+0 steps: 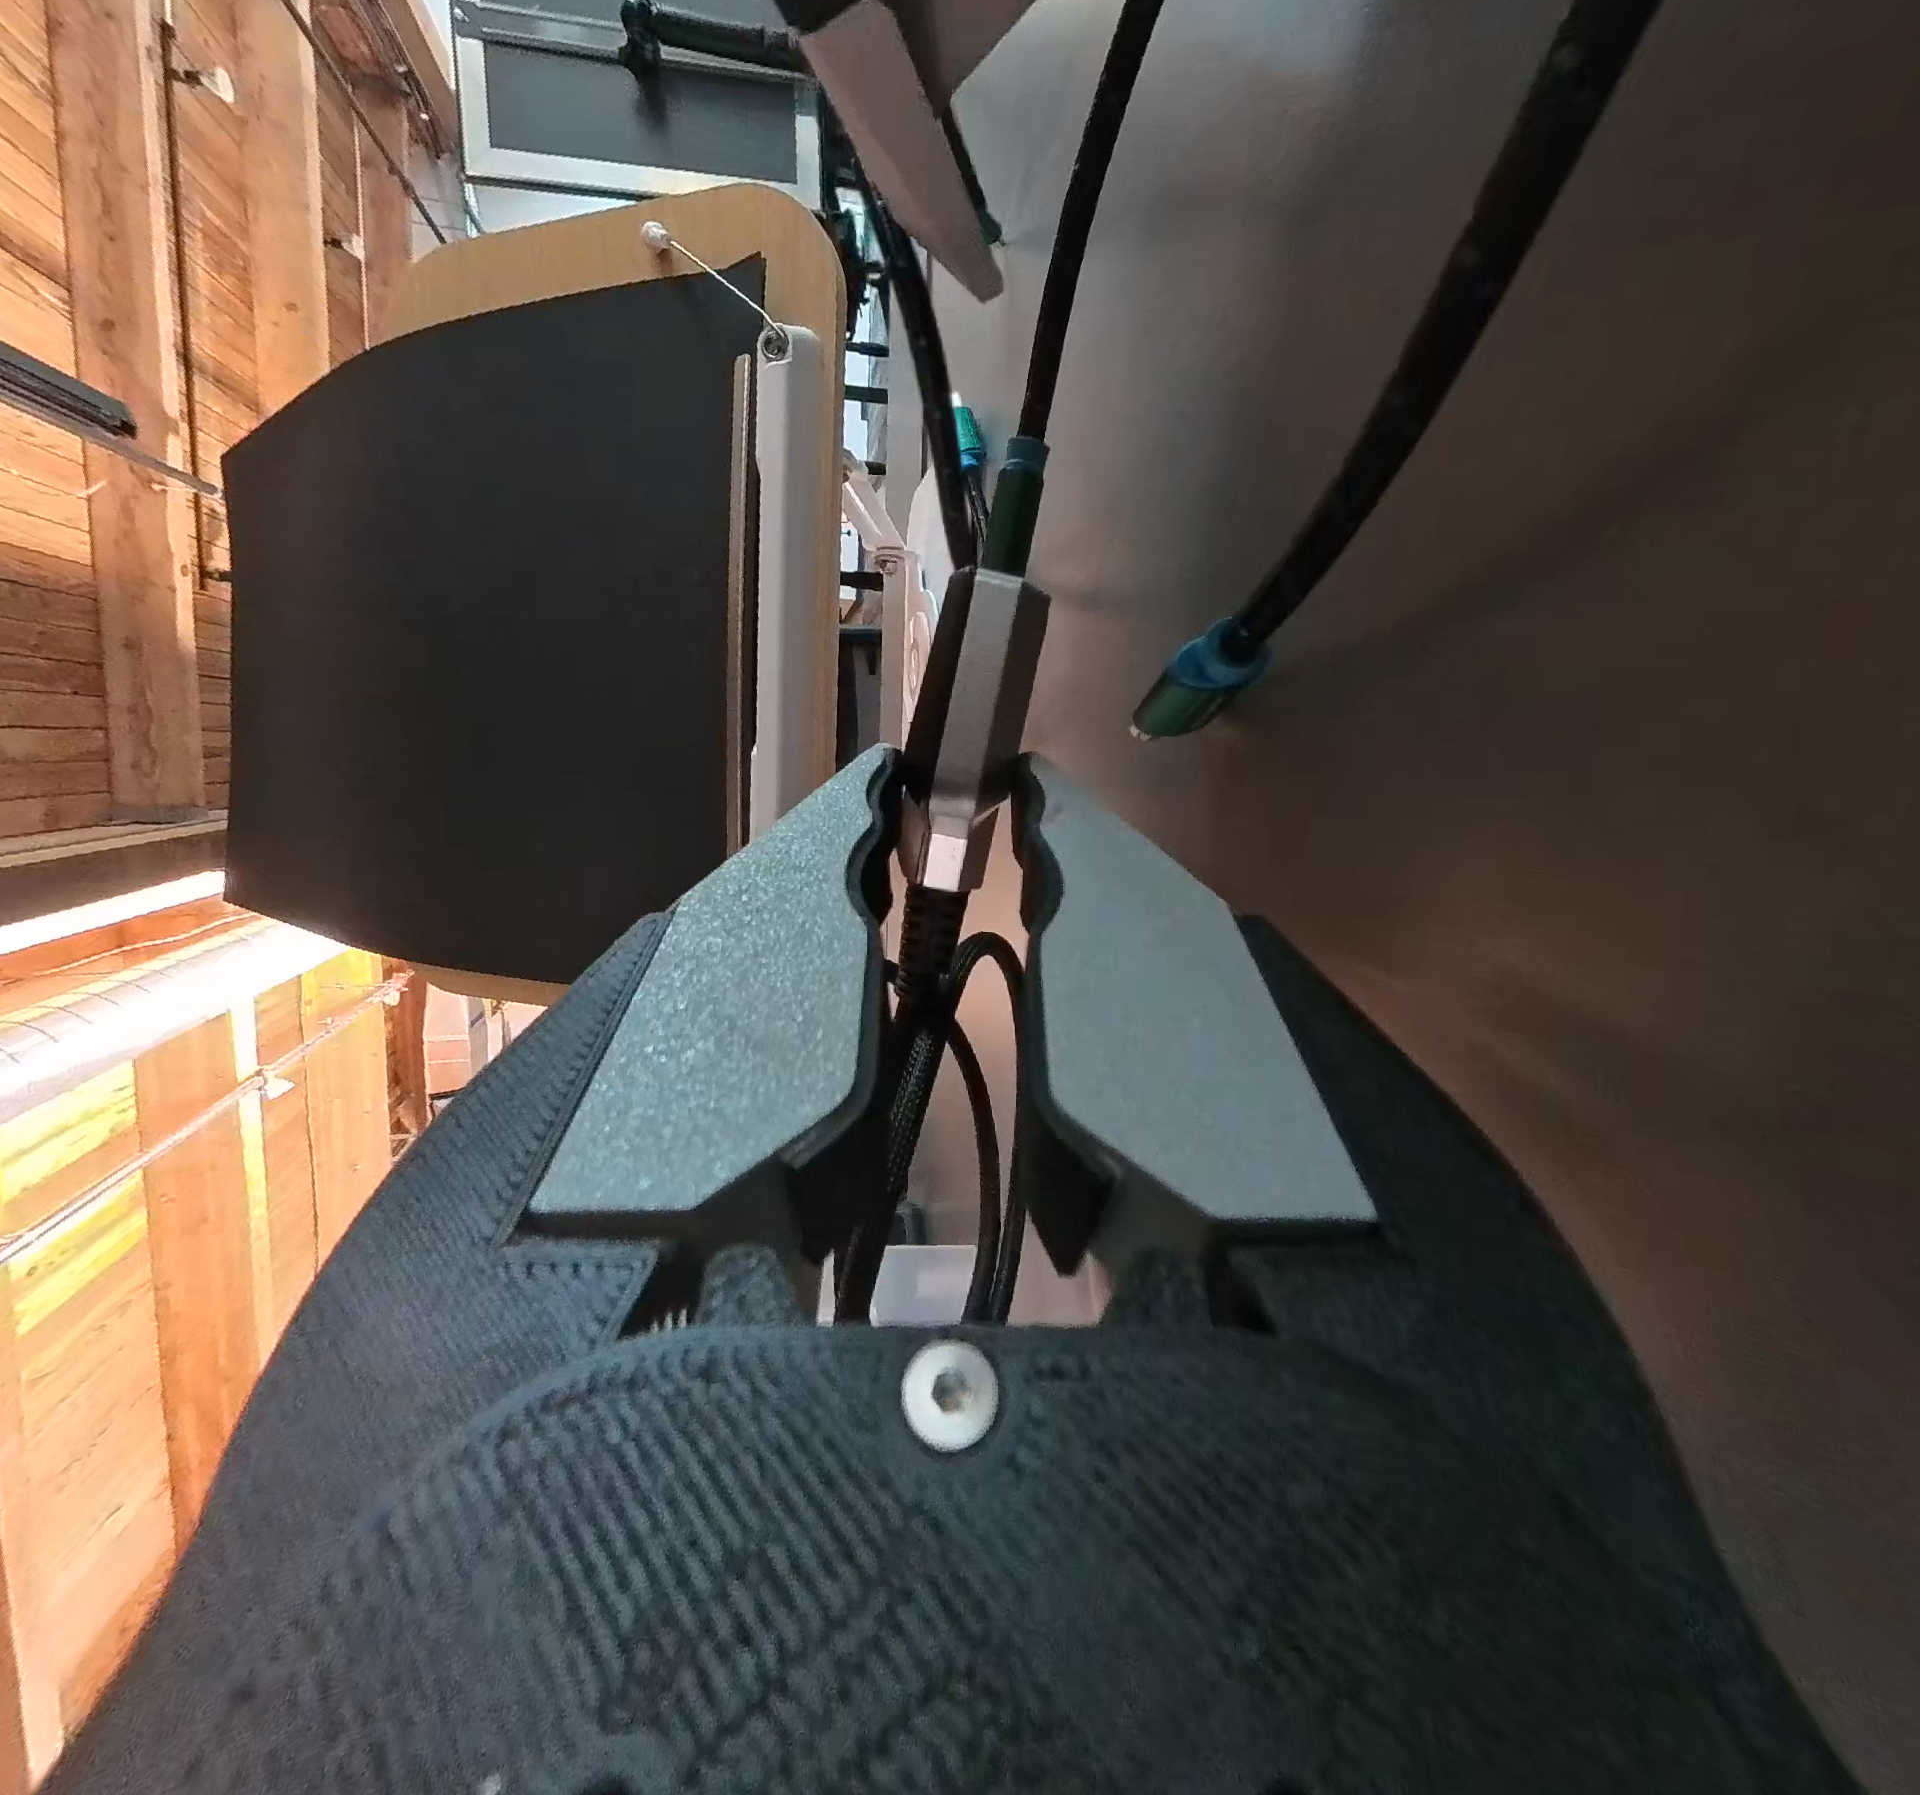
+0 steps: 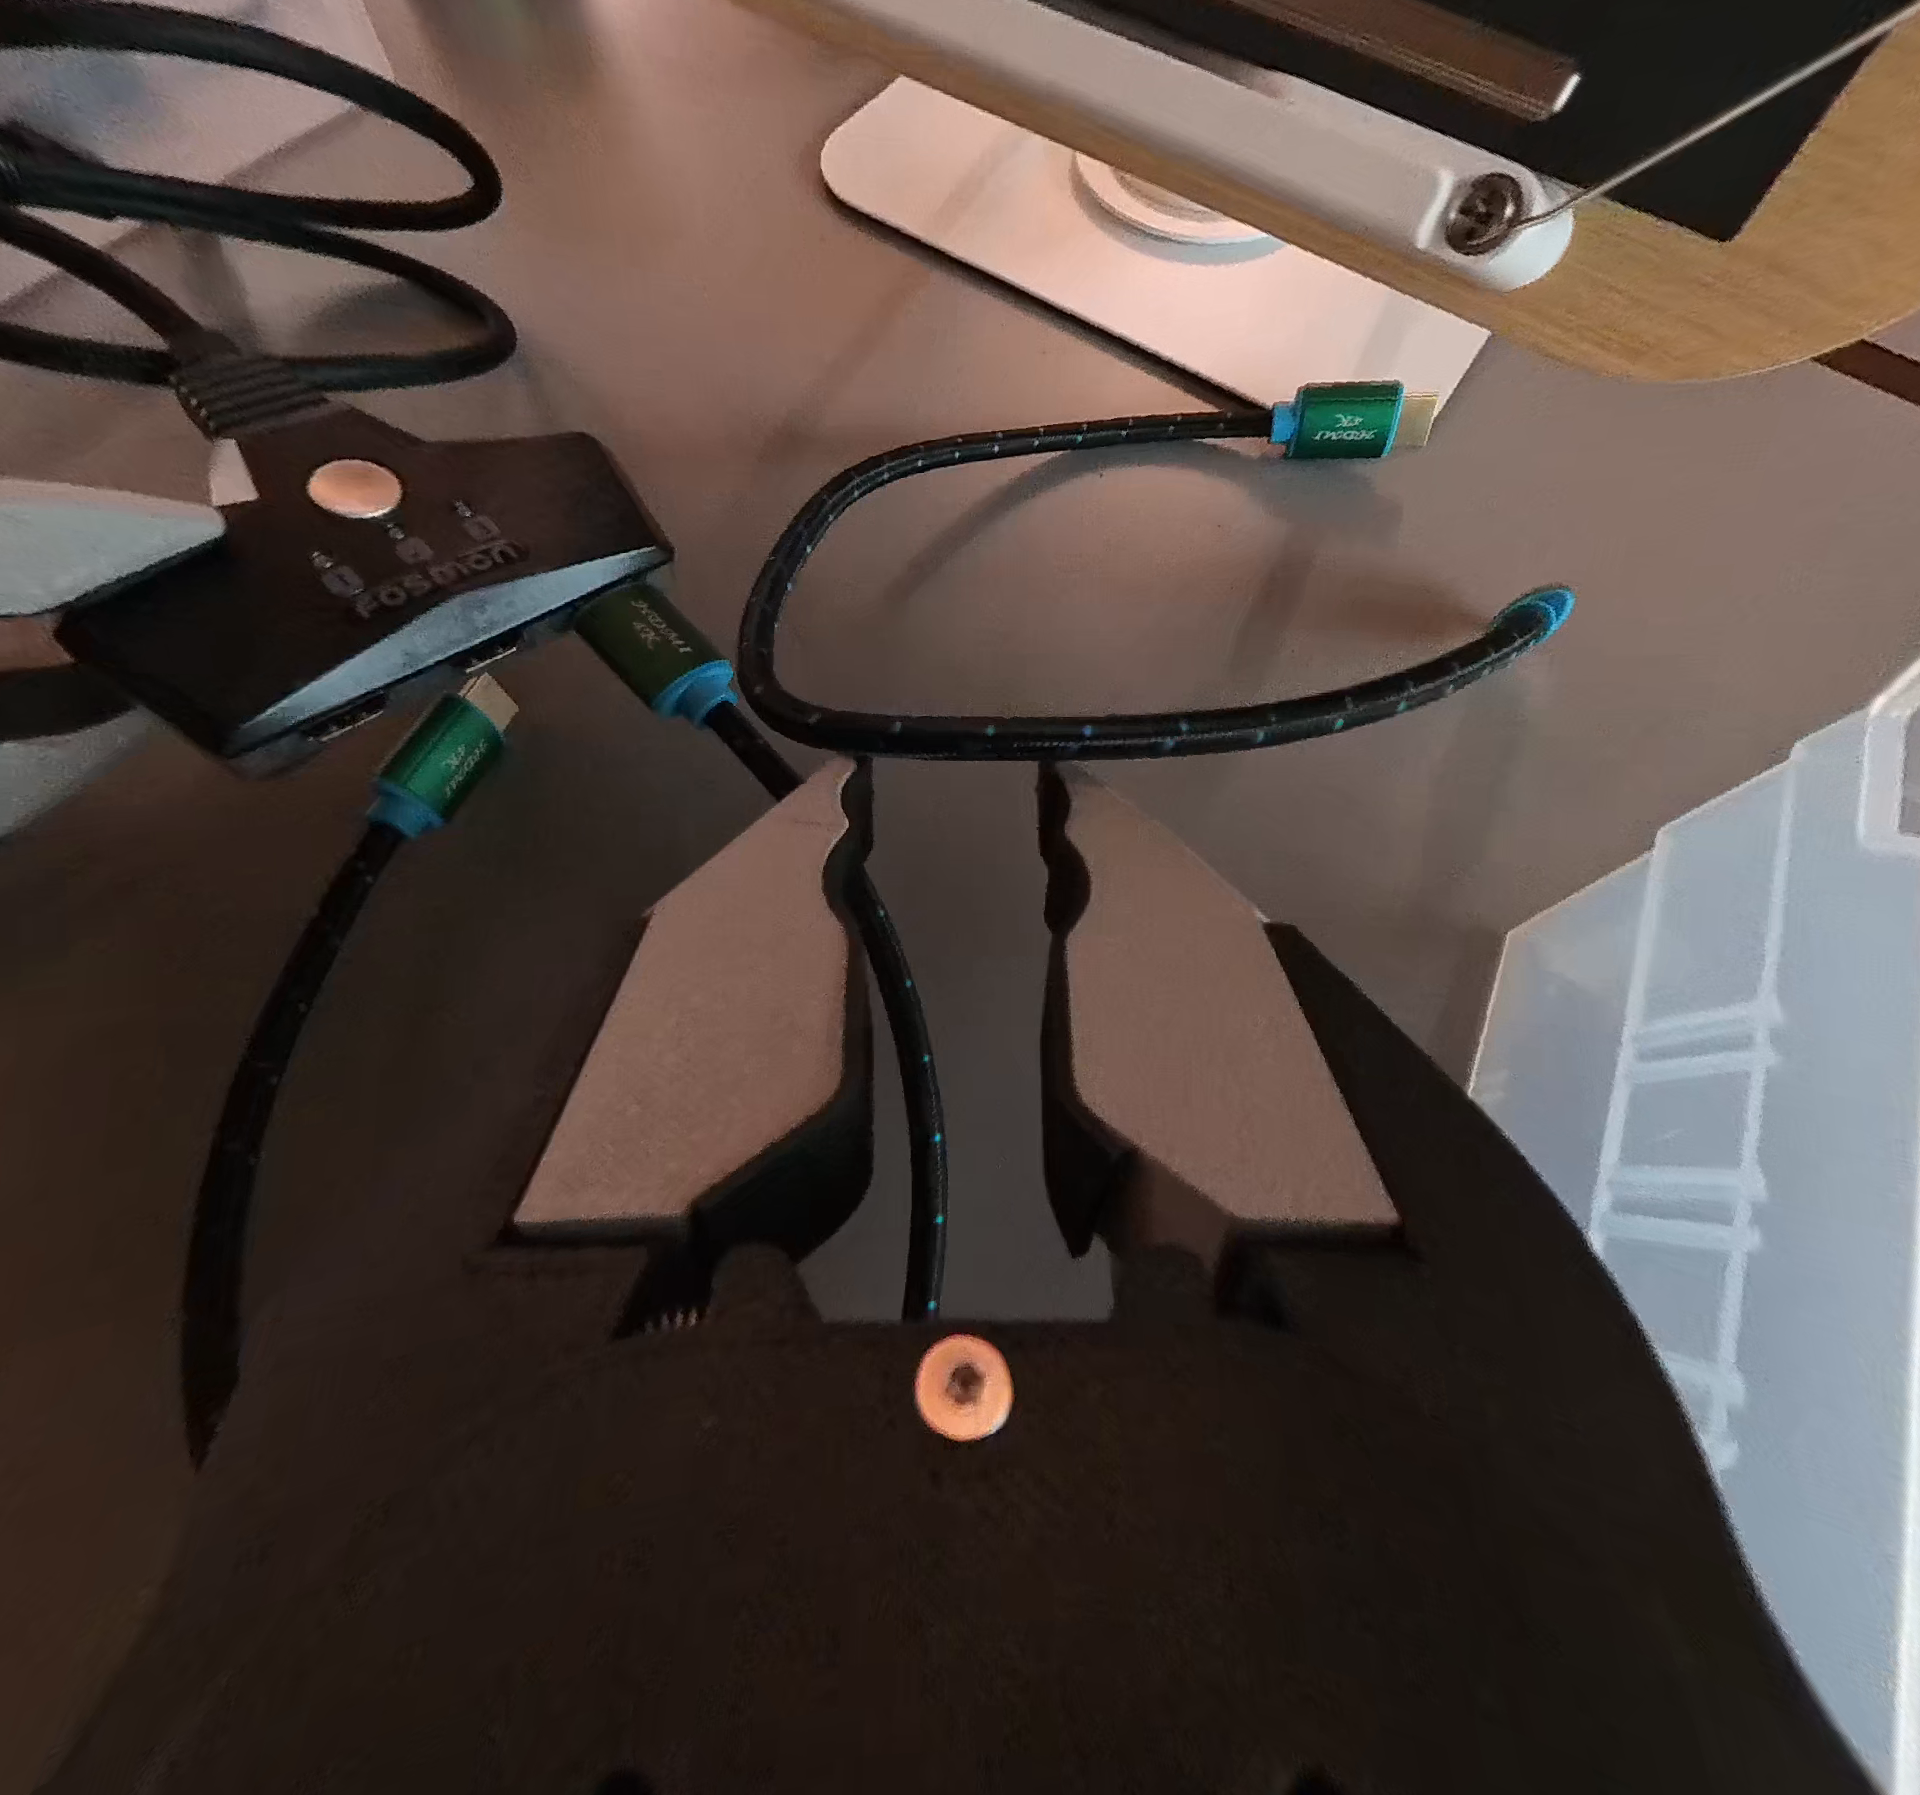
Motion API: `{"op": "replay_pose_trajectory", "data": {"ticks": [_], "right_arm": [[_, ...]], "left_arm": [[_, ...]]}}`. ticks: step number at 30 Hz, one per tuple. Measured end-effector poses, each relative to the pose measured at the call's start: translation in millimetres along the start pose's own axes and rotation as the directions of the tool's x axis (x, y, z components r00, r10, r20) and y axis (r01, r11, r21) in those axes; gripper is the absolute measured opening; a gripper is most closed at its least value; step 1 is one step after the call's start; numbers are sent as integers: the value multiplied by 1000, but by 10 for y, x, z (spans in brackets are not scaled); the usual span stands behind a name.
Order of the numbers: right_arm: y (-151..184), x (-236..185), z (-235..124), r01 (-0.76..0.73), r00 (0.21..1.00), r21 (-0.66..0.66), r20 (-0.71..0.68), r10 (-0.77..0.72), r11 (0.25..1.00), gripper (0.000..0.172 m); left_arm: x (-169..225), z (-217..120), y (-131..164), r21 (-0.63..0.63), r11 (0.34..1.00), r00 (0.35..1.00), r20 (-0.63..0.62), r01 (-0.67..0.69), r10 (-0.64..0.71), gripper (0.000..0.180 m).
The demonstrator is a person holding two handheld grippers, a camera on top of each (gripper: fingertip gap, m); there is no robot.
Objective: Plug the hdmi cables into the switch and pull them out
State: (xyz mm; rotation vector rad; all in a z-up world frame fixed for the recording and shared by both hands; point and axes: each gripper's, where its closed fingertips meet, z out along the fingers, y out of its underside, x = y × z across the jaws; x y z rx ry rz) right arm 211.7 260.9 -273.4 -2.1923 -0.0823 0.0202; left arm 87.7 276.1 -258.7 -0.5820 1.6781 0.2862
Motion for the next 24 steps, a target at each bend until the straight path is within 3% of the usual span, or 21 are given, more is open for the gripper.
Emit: {"op": "replay_pose_trajectory", "data": {"ticks": [2,5,11,14,16,18,20,22,24], "right_arm": [[12,-34,-3,26,1000,-12,9,-26,1000,22],[-7,-14,-23,49,998,-8,-27,-49,999,27],[-147,254,-197,114,963,38,-249,-101,993,39],[-251,228,-264,109,963,108,-257,-79,988,45],[-387,245,-351,56,967,221,-254,2,974,56],[-492,285,-457,-24,971,327,-216,99,945,63],[-611,273,-574,-16,976,412,-190,103,911,64],[-713,-52,-617,36,999,464,-43,-18,885,53],[-667,-475,-534,51,979,437,155,-131,898,59]], "left_arm": [[-8,-2,6,0,1000,1000,3,-2,2,18],[-27,-5,22,-1,1000,1000,6,3,-3,19],[110,31,30,-12,1000,998,-63,3,-4,18],[112,28,25,-13,1000,998,-51,-24,23,18],[92,18,27,-6,1000,999,-52,-3,2,19],[90,11,33,-3,1000,998,-57,11,-11,19],[74,7,31,-3,1000,999,-47,5,-5,19],[66,-3,22,4,1000,999,-44,5,-5,18],[43,-21,18,11,1000,999,-38,9,-8,18]]}}
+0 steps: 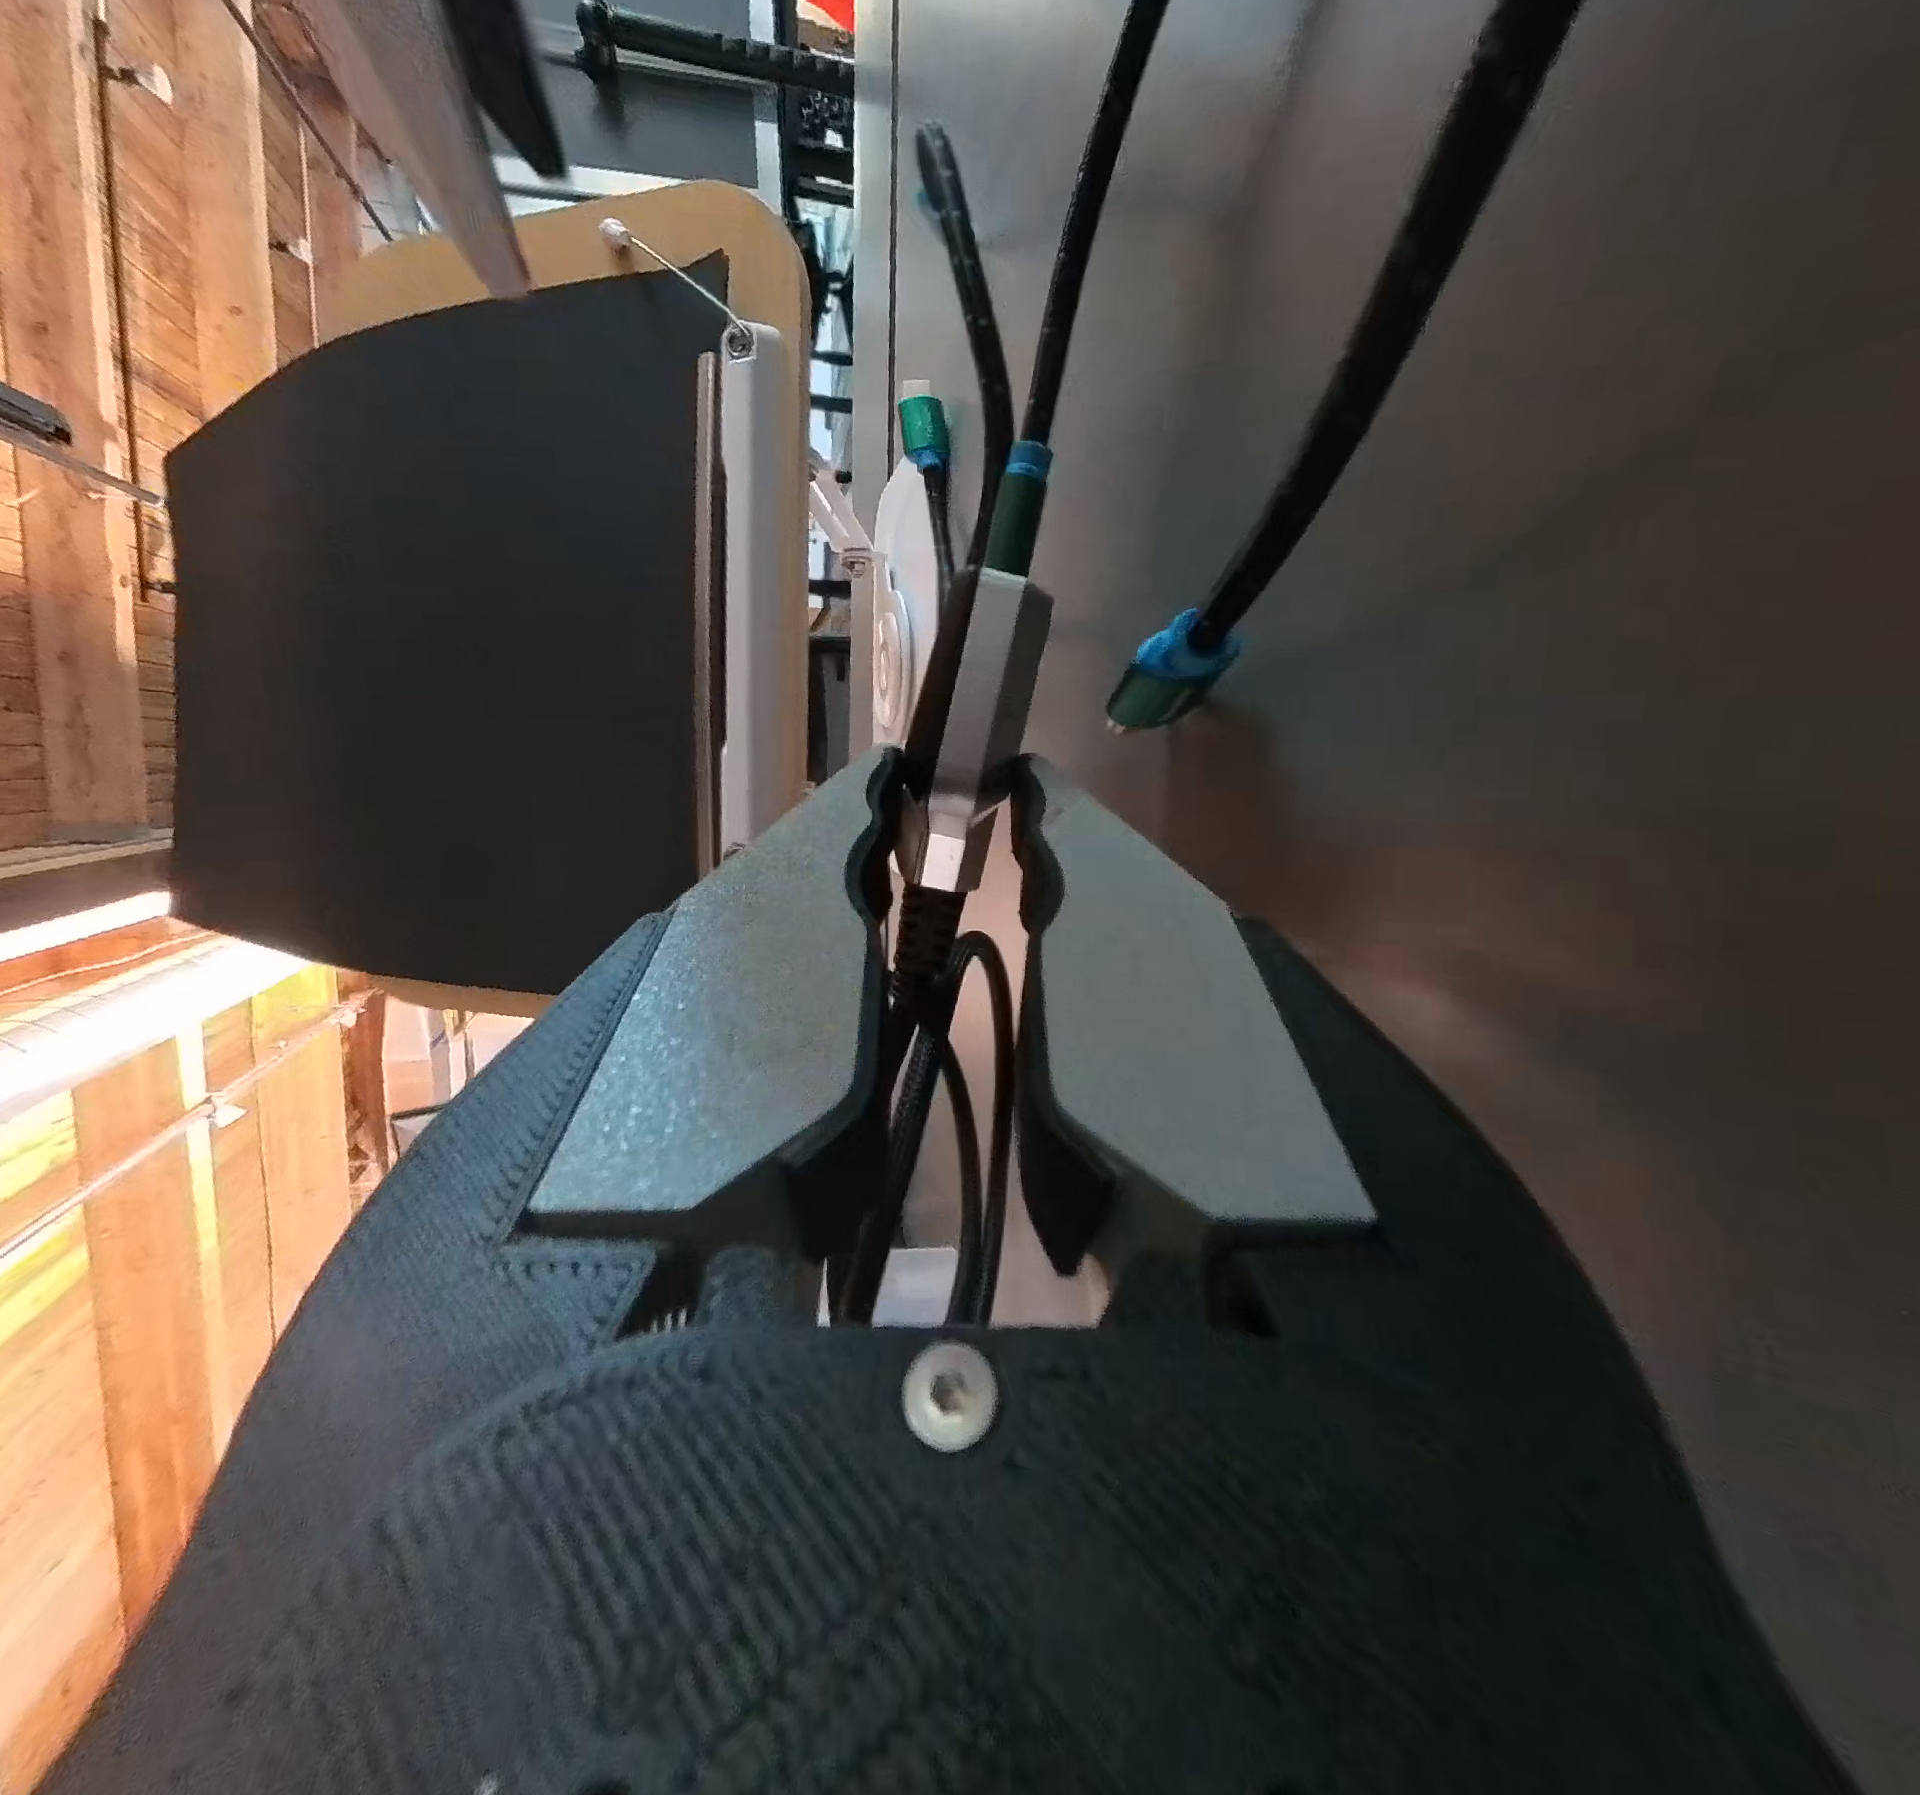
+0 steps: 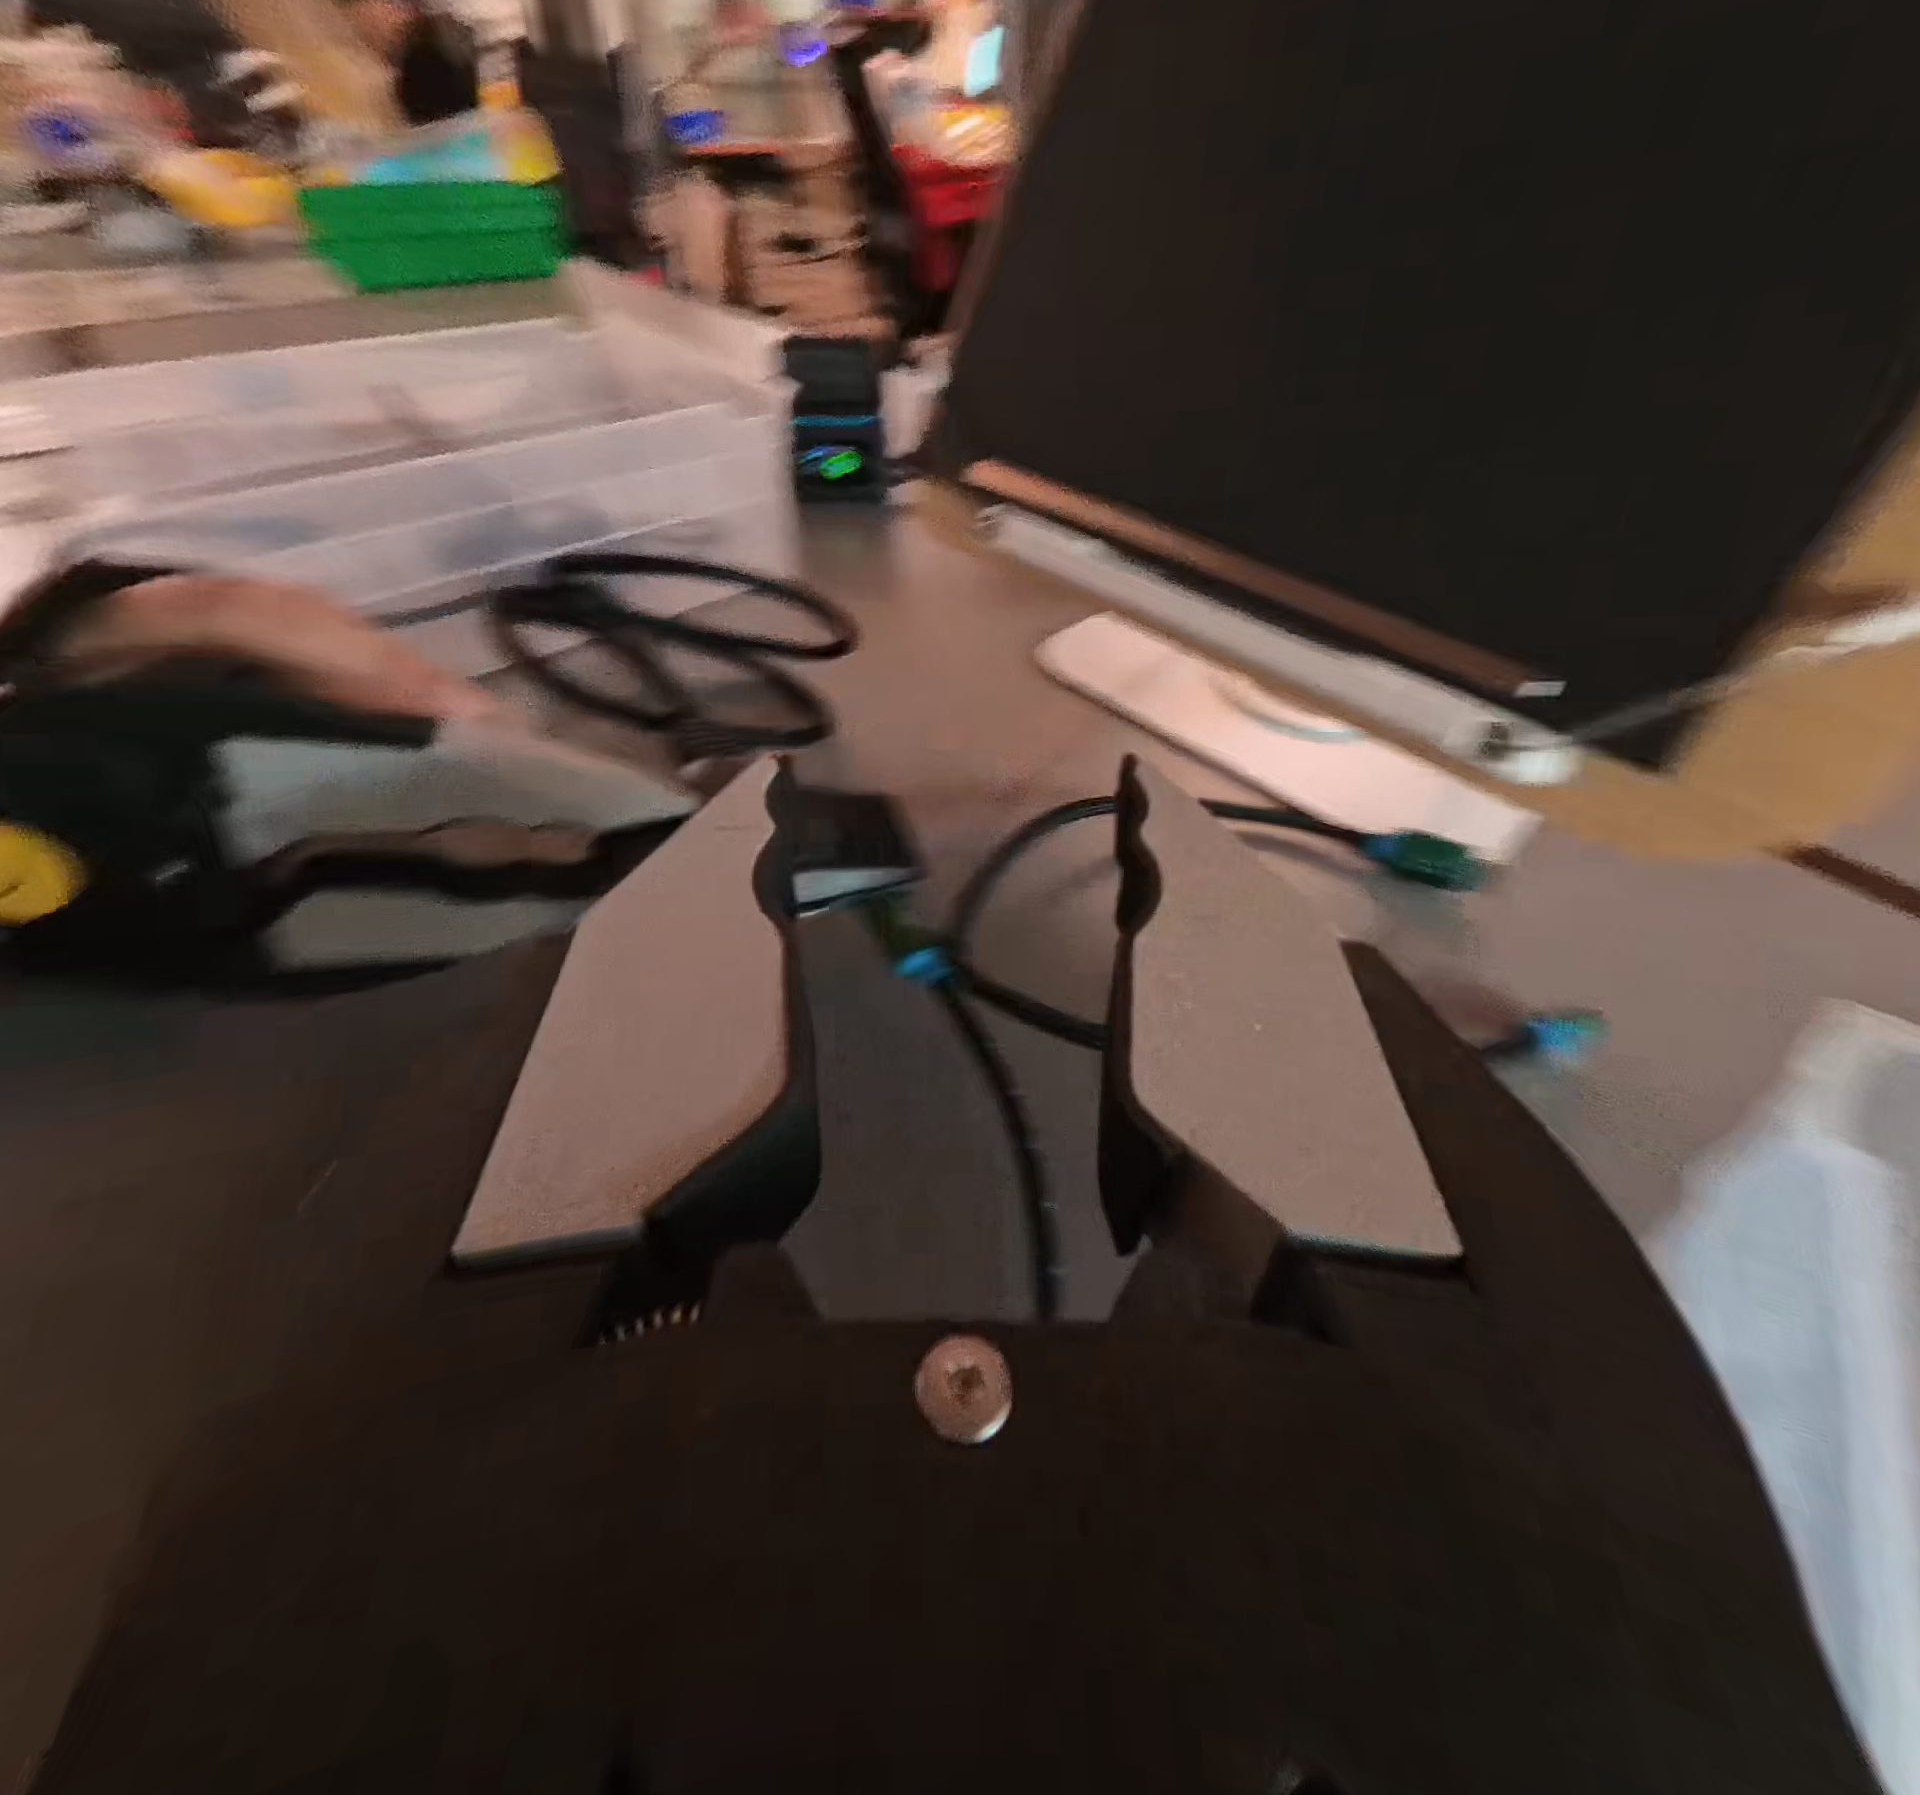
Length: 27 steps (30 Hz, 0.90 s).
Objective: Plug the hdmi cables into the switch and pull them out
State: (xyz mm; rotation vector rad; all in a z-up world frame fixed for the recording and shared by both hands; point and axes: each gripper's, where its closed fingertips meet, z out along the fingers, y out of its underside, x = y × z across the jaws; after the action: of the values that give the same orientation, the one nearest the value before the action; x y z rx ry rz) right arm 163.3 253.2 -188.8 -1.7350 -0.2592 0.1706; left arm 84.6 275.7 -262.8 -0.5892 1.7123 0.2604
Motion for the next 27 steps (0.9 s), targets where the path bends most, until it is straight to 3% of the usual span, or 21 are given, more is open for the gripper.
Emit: {"op": "replay_pose_trajectory", "data": {"ticks": [2,3,7,12,16,20,23,27], "right_arm": [[182,-410,114,41,976,-99,216,-18,994,65],[302,-518,158,88,966,-155,253,-46,984,64],[618,-722,292,386,911,-237,251,-327,892,74],[687,-718,343,675,735,-257,160,-658,692,40],[680,-704,346,738,668,-255,141,-731,625,23],[654,-839,311,759,650,-178,185,-737,626,21],[620,-887,287,752,659,-149,192,-728,642,21],[604,-1011,212,683,720,-113,267,-640,721,31]], "left_arm": [[-27,-33,-5,7,1000,1000,4,4,-4,19],[-37,-57,-15,15,1000,1000,4,2,-2,18],[-100,-195,-113,66,998,1000,14,-14,13,19],[-75,-294,-256,136,990,999,-25,32,-29,19],[-95,-278,-205,156,971,982,-88,179,-167,19],[-63,-187,-54,98,980,984,-67,174,-168,48],[-31,-165,-101,81,993,996,-26,91,-89,29],[-32,-111,-140,84,995,998,43,46,-50,32]]}}
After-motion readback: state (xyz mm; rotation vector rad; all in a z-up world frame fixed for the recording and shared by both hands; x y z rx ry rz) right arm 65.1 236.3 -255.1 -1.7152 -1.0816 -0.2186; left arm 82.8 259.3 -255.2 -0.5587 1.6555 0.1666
